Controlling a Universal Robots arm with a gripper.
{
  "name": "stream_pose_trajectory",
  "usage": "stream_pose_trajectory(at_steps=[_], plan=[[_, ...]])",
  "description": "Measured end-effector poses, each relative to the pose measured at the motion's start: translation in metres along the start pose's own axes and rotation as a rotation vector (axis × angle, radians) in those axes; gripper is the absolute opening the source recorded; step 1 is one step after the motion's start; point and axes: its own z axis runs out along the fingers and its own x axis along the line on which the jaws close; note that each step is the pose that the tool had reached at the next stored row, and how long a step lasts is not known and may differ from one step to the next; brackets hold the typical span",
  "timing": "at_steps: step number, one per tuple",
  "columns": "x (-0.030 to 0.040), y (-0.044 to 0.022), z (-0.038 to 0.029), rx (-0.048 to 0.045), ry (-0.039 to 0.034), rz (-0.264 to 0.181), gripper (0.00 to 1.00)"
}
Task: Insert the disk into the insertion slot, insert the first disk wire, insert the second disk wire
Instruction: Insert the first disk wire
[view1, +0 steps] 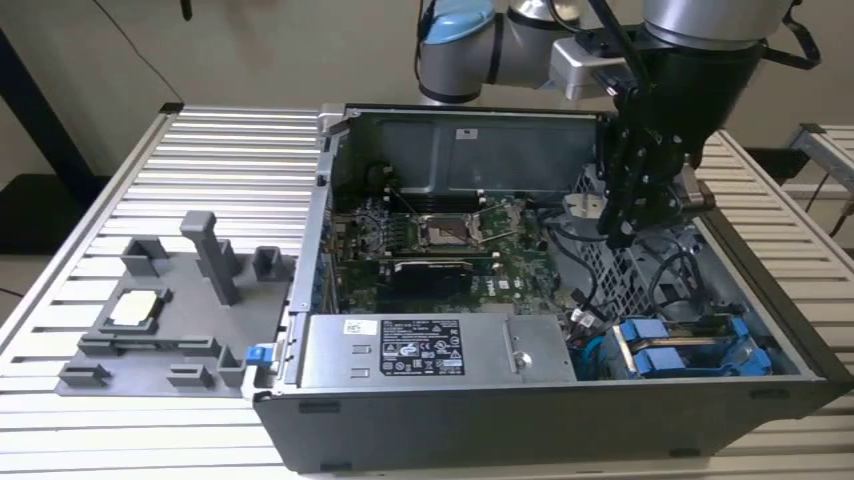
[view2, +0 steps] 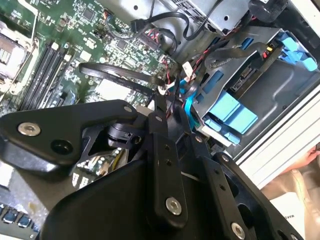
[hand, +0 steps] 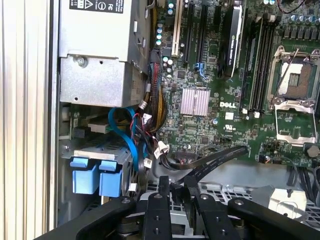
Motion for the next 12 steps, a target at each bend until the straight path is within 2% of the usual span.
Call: stream_pose_trajectory(at_steps=[4, 5, 12], plan=[[0.0000, 0.0000, 0.0000, 0.0000, -0.0001, 0.000, 0.24], [0.0000, 0.0000, 0.0000, 0.0000, 0.0000, 0.000, 0.17], [0.0000, 0.0000, 0.0000, 0.0001, -0.0001, -0.001, 0.16]])
